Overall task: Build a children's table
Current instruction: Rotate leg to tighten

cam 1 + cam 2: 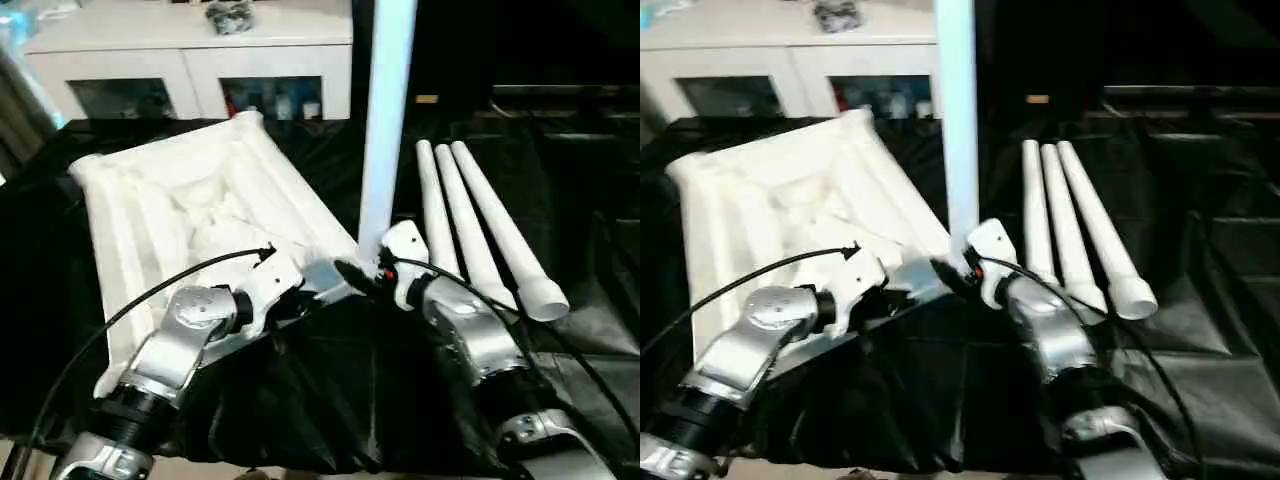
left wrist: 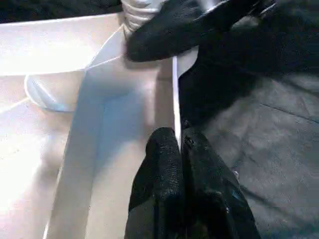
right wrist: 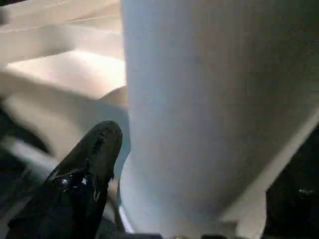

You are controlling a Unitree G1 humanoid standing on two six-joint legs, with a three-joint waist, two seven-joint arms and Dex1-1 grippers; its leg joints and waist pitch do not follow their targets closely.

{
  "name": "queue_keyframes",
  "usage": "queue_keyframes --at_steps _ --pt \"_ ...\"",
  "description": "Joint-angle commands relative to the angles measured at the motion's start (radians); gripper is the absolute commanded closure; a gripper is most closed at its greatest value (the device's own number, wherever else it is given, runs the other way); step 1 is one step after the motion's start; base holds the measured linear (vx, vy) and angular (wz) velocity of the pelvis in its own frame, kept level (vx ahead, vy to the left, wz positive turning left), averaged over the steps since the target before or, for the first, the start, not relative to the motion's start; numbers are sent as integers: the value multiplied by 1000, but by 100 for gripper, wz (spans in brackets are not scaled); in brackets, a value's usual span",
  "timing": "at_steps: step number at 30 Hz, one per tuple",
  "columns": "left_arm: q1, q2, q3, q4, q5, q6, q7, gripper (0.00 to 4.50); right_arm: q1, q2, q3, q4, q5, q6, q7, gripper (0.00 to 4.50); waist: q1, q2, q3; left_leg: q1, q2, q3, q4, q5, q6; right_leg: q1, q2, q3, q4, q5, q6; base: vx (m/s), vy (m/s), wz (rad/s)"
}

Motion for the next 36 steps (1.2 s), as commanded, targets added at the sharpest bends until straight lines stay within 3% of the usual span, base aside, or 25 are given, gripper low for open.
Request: queue_keyframes --at_steps 1,10,19,24,28,29,30,32,33,36 --pt "-43 8 -7 -6 -15 -44 -32 450 29 -14 59 -57 26 21 119 85 1 -6 -61 5 32 -4 -66 -147 94 59 -50 49 -61 -81 -240 0 0 0" --pt "-81 71 0 80 -57 -100 -167 450 100 -144 132 -219 97 90 396 99 20 -10 -59 3 32 -4 -66 -157 89 58 -52 49 -66 -140 -225 0 0 0" --pt "-101 94 -17 137 -53 -135 -217 450 112 -164 157 -256 108 149 450 167 22 -10 -61 6 33 -5 -67 -162 74 56 -53 49 -67 -161 -224 0 0 0" --pt "-104 87 -12 149 -56 -140 -218 450 113 -153 148 -258 112 170 431 173 21 -10 -60 6 34 -5 -68 -166 69 57 -54 49 -67 -166 -223 0 0 0" --pt "-98 63 1 139 -44 -114 -157 450 109 -116 129 -238 89 195 343 174 20 -12 -58 6 35 -6 -71 -176 60 56 -55 50 -70 -194 -215 0 0 0" --pt "-94 31 12 124 -32 -82 -74 450 87 -58 105 -176 37 171 193 174 19 -10 -56 6 34 -6 -73 -190 50 54 -56 50 -74 -223 -208 0 0 0" --pt "-85 9 15 104 -27 -63 -29 450 71 -19 90 -143 16 172 103 174 13 -7 -52 9 33 -6 -77 -211 28 50 -57 50 -78 -269 -201 0 0 0" --pt "-65 -25 16 61 -22 -27 24 450 42 48 57 -94 0 194 -37 175 0 -11 -50 4 29 -13 -82 -239 2 59 -60 44 -84 -355 -168 0 0 0" --pt "-64 -27 16 59 -21 -25 27 450 40 52 55 -91 0 195 -42 175 -10 -4 -49 7 30 -13 -83 -255 -5 53 -58 46 -88 -365 -162 0 0 0" --pt "-22 -91 2 -23 -3 41 106 450 -8 156 13 -20 -6 210 -226 176 -28 -4 -51 5 30 -15 -84 -267 -5 52 -57 46 -89 -350 -164 0 0 0"
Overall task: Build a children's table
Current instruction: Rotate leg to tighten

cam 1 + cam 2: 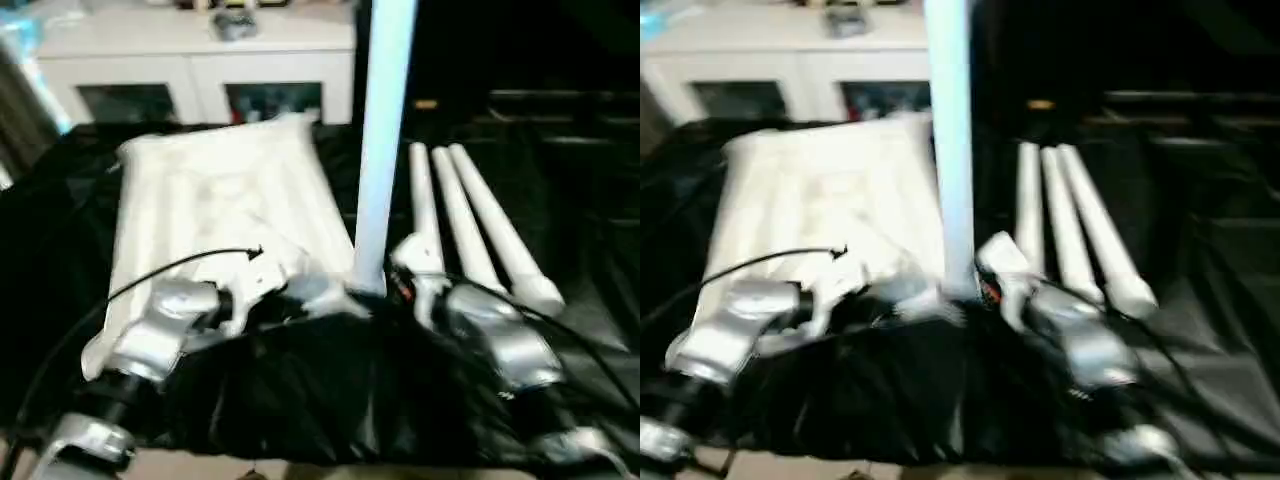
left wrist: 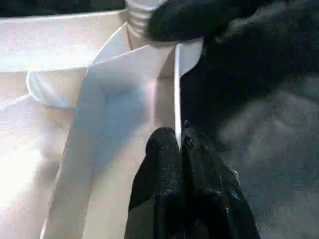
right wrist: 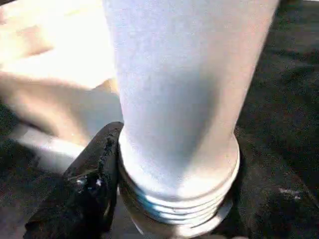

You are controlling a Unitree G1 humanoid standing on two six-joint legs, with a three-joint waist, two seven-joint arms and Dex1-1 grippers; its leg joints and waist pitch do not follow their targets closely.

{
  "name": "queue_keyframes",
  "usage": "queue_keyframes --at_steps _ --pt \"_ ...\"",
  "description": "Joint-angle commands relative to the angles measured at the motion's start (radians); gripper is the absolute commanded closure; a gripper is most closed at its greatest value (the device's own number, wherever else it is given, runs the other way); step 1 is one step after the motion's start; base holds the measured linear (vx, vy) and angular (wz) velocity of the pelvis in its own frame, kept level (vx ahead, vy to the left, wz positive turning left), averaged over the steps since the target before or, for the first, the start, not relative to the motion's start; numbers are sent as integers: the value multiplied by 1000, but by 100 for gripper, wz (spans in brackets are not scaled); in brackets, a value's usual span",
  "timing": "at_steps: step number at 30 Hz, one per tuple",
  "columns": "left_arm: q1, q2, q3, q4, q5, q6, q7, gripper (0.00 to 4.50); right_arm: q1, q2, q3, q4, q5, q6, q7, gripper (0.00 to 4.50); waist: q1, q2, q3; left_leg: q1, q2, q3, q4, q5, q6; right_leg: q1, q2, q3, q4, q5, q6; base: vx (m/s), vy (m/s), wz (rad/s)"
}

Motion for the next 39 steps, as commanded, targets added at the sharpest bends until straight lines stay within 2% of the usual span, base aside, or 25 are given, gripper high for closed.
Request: queue_keyframes --at_steps 1,4,5,6,7,8,9,13,15,19,20,24,26,30,34,37,39 --pt "3 -62 -31 -96 -4 24 53 450 -21 88 56 60 -4 7 -73 176 4 -3 -51 1 28 -14 -82 -262 -2 48 -57 47 -91 -340 -168 0 0 0" --pt "17 -86 -43 -128 6 43 83 450 -40 122 48 99 -21 -26 -128 176 3 -2 -54 2 28 -10 -78 -243 15 45 -55 49 -87 -279 -184 0 0 0" --pt "22 -93 -52 -142 14 49 95 450 -48 138 42 118 -26 -62 -141 176 2 -8 -54 -4 27 -10 -79 -221 21 51 -54 47 -85 -258 -186 0 0 0" --pt "24 -95 -57 -148 14 52 98 450 -50 144 39 125 -27 -81 -147 176 3 -4 -56 -3 28 -10 -77 -208 26 49 -55 48 -83 -237 -192 0 0 0" --pt "25 -97 -59 -153 12 56 99 450 -52 148 35 129 -26 -87 -149 141 3 -3 -57 -4 28 -10 -76 -199 29 51 -55 48 -81 -222 -194 0 0 0" --pt "24 -96 -61 -155 14 59 103 450 -50 149 30 125 -19 -90 -137 120 2 -11 -57 -5 28 -9 -76 -186 37 51 -52 48 -79 -194 -199 0 0 0" --pt "23 -95 -62 -155 15 58 103 450 -48 147 27 121 -14 -89 -126 106 4 -5 -57 -5 27 -10 -75 -177 44 53 -52 47 -75 -174 -206 0 0 0" --pt "19 -68 -61 -164 8 51 68 450 -38 101 46 99 -18 -123 -77 71 7 -4 -60 -3 28 -8 -71 -156 59 54 -51 48 -70 -118 -223 0 0 0" --pt "20 -45 -59 -166 -7 32 27 450 -30 67 46 91 -22 -144 -41 71 8 -4 -61 -3 26 -6 -68 -136 71 54 -51 48 -67 -82 -234 0 0 0" --pt "19 -19 -58 -164 -17 17 -14 450 -25 33 45 93 -19 -170 8 71 17 -1 -60 0 28 -5 -68 -151 74 52 -51 49 -67 -96 -239 0 0 0" --pt "15 12 -57 -153 -22 1 -54 450 -14 -6 48 81 -10 -190 75 71 20 2 -60 2 29 -5 -69 -163 70 51 -50 48 -68 -104 -237 0 0 0" --pt "2 55 -49 -129 -32 -21 -110 450 20 -79 77 25 14 -202 230 71 28 -1 -58 2 30 -4 -69 -185 75 53 -50 49 -69 -113 -230 0 0 0" --pt "-9 77 -44 -108 -38 -38 -142 450 47 -124 102 -24 39 -191 333 71 32 -3 -59 4 30 -4 -68 -183 80 53 -49 50 -70 -115 -230 0 0 0" --pt "-36 128 -45 -68 -46 -68 -208 450 95 -201 143 -119 89 -145 506 71 41 -5 -57 -1 32 -4 -69 -179 90 55 -50 49 -68 -128 -228 0 0 0" --pt "-51 148 -44 -38 -58 -83 -254 450 101 -224 158 -142 112 -120 566 71 44 -5 -57 1 32 -4 -70 -188 79 53 -51 49 -73 -171 -224 0 0 0" --pt "-56 155 -46 -20 -63 -95 -275 450 104 -231 163 -157 123 -103 588 105 43 -5 -58 0 32 -5 -70 -180 72 53 -52 49 -72 -166 -226 0 0 0" --pt "-62 162 -51 -1 -66 -107 -291 450 107 -233 162 -168 125 -90 597 107 44 -4 -61 0 32 -5 -68 -165 74 53 -52 49 -69 -139 -233 0 0 0"
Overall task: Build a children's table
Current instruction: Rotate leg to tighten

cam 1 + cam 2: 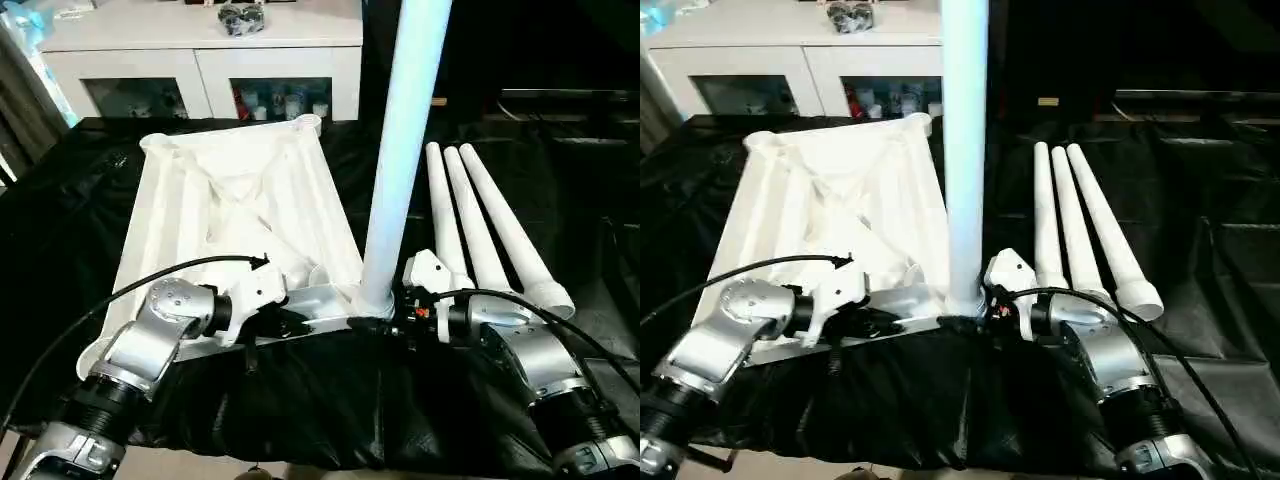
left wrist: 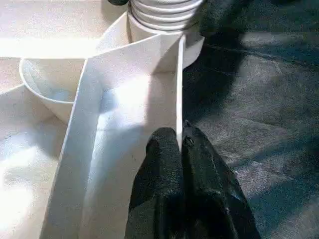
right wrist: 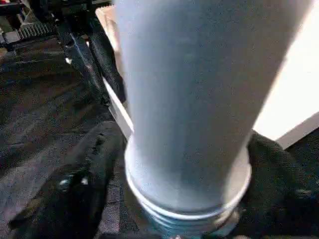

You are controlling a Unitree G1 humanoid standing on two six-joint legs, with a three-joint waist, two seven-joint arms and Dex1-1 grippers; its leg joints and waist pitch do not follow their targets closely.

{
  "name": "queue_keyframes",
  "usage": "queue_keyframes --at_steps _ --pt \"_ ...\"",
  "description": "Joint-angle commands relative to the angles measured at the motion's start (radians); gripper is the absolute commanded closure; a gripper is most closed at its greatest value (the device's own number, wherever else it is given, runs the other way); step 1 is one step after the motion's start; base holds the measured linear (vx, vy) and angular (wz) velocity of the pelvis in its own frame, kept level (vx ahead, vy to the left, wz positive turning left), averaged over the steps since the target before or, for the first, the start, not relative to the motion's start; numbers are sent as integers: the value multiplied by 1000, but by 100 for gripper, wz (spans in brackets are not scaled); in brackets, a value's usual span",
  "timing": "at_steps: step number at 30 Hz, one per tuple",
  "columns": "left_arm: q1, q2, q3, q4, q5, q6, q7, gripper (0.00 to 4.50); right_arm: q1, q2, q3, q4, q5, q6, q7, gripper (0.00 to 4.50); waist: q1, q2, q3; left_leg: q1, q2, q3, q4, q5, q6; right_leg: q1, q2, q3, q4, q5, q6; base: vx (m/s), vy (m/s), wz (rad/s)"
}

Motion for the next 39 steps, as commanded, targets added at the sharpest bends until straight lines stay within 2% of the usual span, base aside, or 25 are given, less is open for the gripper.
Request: queue_keyframes --at_steps 1,6,10,13,14,15,16,17,19,22,25,26,27,28,30,34,39 --pt "-44 5 6 3 -16 -16 15 450 11 14 60 -41 24 15 61 127 -1 -5 -60 3 31 -6 -67 -165 75 57 -51 49 -67 -138 -232 0 0 0" --pt "-50 6 8 26 -20 -25 -7 450 18 10 67 -57 32 39 80 158 5 -5 -62 4 33 -5 -66 -155 77 57 -52 49 -65 -119 -236 0 0 0" --pt "-50 -5 22 34 -25 -24 9 450 10 38 55 -20 2 8 12 175 7 -6 -61 3 31 -5 -67 -159 72 57 -53 48 -67 -136 -232 0 0 0" --pt "-51 -33 37 39 -25 -7 66 450 -13 86 29 35 -37 -1 -127 178 0 -6 -56 2 30 -6 -73 -188 48 56 -56 48 -72 -196 -220 0 0 0" --pt "-54 -53 45 43 -14 2 112 450 -24 110 17 62 -57 -5 -198 178 -4 -9 -54 2 29 -8 -76 -209 37 58 -55 46 -78 -245 -204 0 0 0" --pt "-55 -72 50 44 -7 13 150 450 -34 132 7 88 -75 -10 -263 178 -5 -7 -54 5 30 -8 -76 -218 31 55 -56 47 -79 -263 -199 0 0 0" --pt "-55 -90 52 41 1 22 182 450 -43 153 -2 112 -89 -8 -324 178 -13 -8 -50 6 29 -7 -78 -238 20 51 -54 47 -84 -299 -194 0 0 0" --pt "-53 -114 51 35 18 31 230 450 -56 184 -17 141 -99 1 -396 178 -18 -8 -51 8 29 -9 -79 -238 11 53 -57 48 -87 -320 -184 0 0 0" --pt "-47 -147 45 18 34 48 281 450 -72 227 -34 175 -106 17 -483 178 -25 -5 -52 6 29 -10 -79 -232 8 53 -55 49 -86 -310 -181 0 0 0" --pt "-21 -224 16 -39 56 100 356 450 -106 314 -44 239 -137 24 -648 179 -26 -6 -54 4 28 -9 -78 -217 18 52 -54 49 -84 -273 -180 0 0 0" --pt "-1 -257 -8 -80 58 123 378 450 -128 358 -49 277 -138 13 -698 179 -28 -5 -56 3 27 -9 -76 -198 22 54 -54 48 -82 -248 -183 0 0 0" --pt "4 -264 -15 -88 61 126 383 450 -134 366 -51 288 -140 1 -706 179 -31 -8 -58 -2 28 -10 -76 -182 29 56 -55 49 -77 -215 -190 0 0 0" --pt "7 -266 -18 -92 63 124 387 450 -137 371 -55 293 -133 -6 -699 179 -32 -8 -58 -1 28 -9 -75 -177 35 55 -53 47 -76 -197 -195 0 0 0" --pt "8 -267 -19 -93 65 122 389 450 -139 372 -58 295 -129 -9 -693 144 -32 -6 -59 -1 28 -9 -74 -177 38 56 -53 47 -75 -188 -199 0 0 0" --pt "7 -266 -18 -91 66 121 395 450 -142 368 -68 301 -123 -19 -688 107 -33 -6 -59 -1 27 -8 -72 -165 50 57 -52 48 -72 -153 -209 0 0 0" --pt "3 -245 -10 -97 64 112 375 450 -137 335 -67 286 -123 -45 -649 82 -31 -6 -59 1 27 -6 -72 -173 55 57 -53 48 -73 -152 -215 0 0 0" --pt "3 -173 -3 -94 40 76 270 450 -124 227 -54 272 -125 -120 -507 82 -23 -5 -62 3 28 -4 -66 -157 72 56 -52 49 -67 -103 -230 0 0 0"
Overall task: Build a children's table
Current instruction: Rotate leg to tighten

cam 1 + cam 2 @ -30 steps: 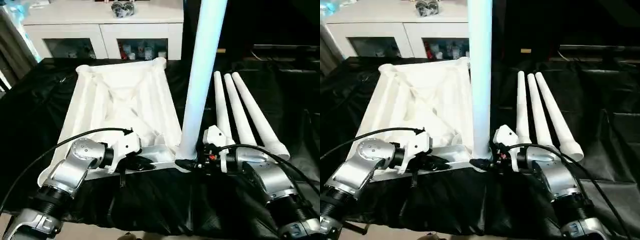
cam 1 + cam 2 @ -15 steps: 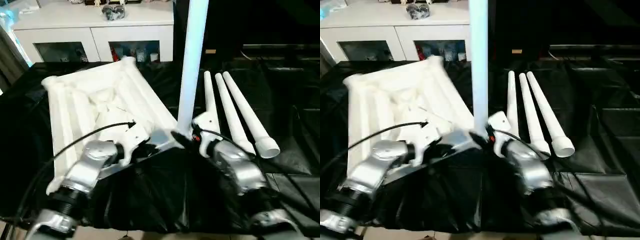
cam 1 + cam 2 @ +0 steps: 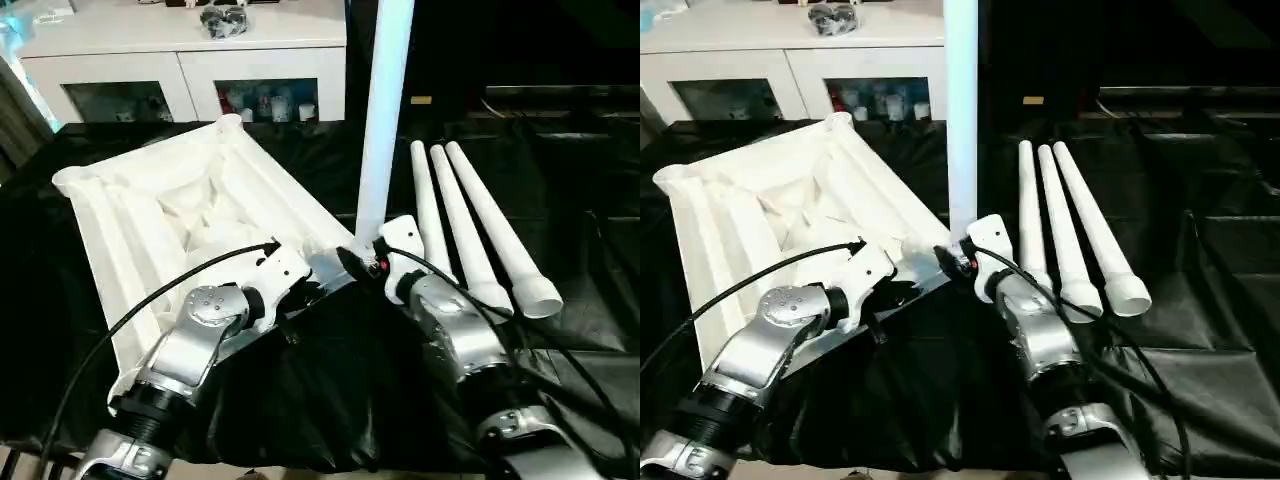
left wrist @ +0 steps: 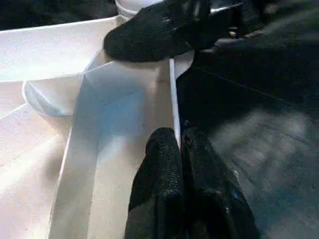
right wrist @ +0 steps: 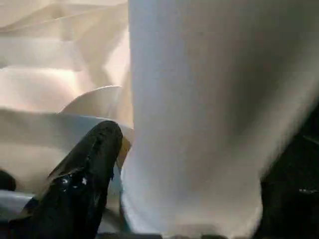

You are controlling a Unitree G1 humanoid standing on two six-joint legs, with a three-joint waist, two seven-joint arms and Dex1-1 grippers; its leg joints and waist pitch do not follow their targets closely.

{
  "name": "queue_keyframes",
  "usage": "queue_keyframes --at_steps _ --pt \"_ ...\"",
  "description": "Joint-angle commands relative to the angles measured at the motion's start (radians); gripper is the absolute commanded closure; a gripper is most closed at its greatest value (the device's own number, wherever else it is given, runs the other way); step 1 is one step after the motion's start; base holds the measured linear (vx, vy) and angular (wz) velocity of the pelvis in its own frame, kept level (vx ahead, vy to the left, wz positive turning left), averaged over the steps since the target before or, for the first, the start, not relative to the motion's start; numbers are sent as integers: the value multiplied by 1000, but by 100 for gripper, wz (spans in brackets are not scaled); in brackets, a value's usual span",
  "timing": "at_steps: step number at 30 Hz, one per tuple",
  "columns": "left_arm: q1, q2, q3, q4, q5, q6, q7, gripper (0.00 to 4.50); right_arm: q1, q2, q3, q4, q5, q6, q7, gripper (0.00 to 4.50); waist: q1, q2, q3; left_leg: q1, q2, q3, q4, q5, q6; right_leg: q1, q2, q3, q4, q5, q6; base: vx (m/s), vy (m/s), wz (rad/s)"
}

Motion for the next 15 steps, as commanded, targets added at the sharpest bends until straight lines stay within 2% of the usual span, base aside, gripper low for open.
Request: queue_keyframes --at_steps 1,2,5,7,8,12,15 --pt "-20 8 -27 -38 -18 -44 -57 450 13 -14 31 -4 1 -11 73 82 0 3 -61 5 29 -4 -65 -155 76 55 -52 49 -64 -95 -237 0 0 0" --pt "-23 24 -23 -29 -24 -50 -78 450 16 -37 34 -14 9 -16 118 82 0 -4 -61 3 28 -5 -65 -157 76 60 -50 47 -63 -90 -235 0 0 0" --pt "-29 45 -16 -14 -32 -62 -107 450 25 -69 41 -34 22 -23 187 82 1 -4 -59 4 30 -5 -66 -166 83 59 -51 48 -65 -101 -238 0 0 0" --pt "-39 64 -3 12 -54 -70 -150 450 44 -111 55 -74 54 -23 301 82 4 -6 -60 4 27 -3 -65 -175 85 61 -51 47 -67 -119 -236 0 0 0" --pt "-43 72 1 23 -64 -76 -166 450 52 -126 60 -90 70 -18 347 82 7 -5 -59 5 31 -3 -65 -175 85 58 -51 49 -65 -119 -238 0 0 0" --pt "-68 96 13 94 -91 -101 -226 450 93 -194 106 -184 123 36 534 82 17 -9 -60 2 29 -3 -62 -151 106 61 -48 47 -65 -103 -237 0 0 0" --pt "-80 106 16 126 -92 -117 -245 450 110 -221 129 -222 136 72 600 82 26 -9 -59 3 33 -3 -64 -163 100 58 -52 48 -66 -136 -234 0 0 0"
